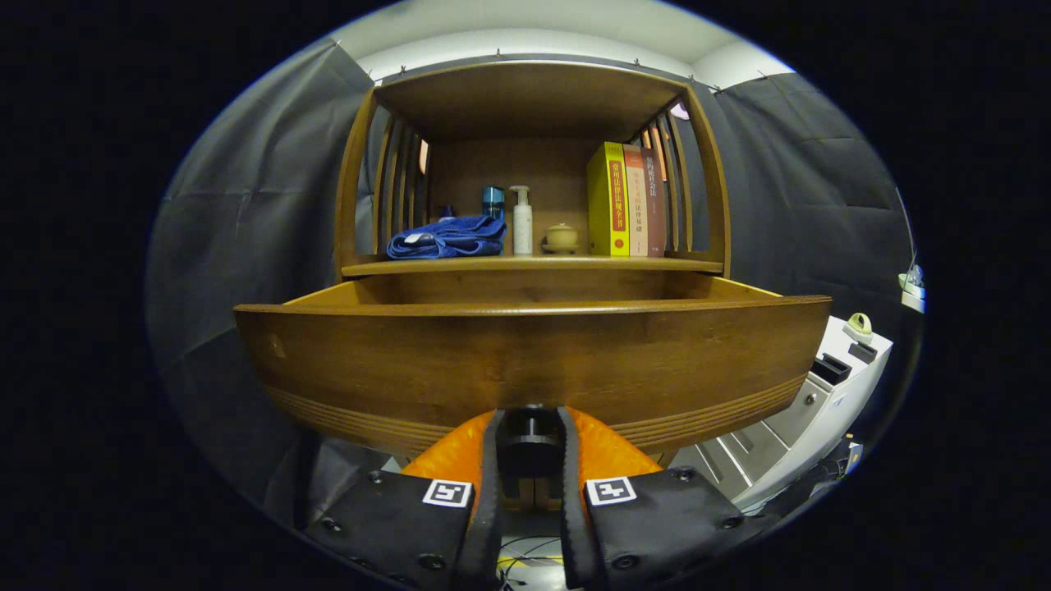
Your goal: Pull open the drawer, take out the items inside it, and place them on the countertop above the cabinet.
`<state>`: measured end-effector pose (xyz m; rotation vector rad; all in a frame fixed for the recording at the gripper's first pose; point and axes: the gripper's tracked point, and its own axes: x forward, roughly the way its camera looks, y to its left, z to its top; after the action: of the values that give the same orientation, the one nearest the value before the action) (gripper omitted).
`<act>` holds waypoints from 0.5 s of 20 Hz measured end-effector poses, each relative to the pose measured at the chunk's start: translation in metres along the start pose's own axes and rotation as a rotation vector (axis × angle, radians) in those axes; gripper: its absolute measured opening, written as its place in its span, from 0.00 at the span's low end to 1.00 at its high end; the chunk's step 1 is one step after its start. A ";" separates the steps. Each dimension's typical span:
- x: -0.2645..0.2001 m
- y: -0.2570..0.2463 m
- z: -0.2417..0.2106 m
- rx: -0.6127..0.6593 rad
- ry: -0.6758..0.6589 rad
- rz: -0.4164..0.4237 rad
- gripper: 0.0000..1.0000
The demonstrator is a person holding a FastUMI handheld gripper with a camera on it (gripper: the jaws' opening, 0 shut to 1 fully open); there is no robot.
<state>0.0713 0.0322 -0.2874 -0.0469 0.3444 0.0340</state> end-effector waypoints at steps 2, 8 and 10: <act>-0.001 0.000 0.001 -0.003 -0.008 -0.001 0.37; -0.002 0.005 0.001 -0.011 -0.008 0.010 0.61; -0.004 0.010 0.002 -0.025 -0.019 0.028 0.75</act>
<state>0.0678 0.0423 -0.2846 -0.0661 0.3254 0.0663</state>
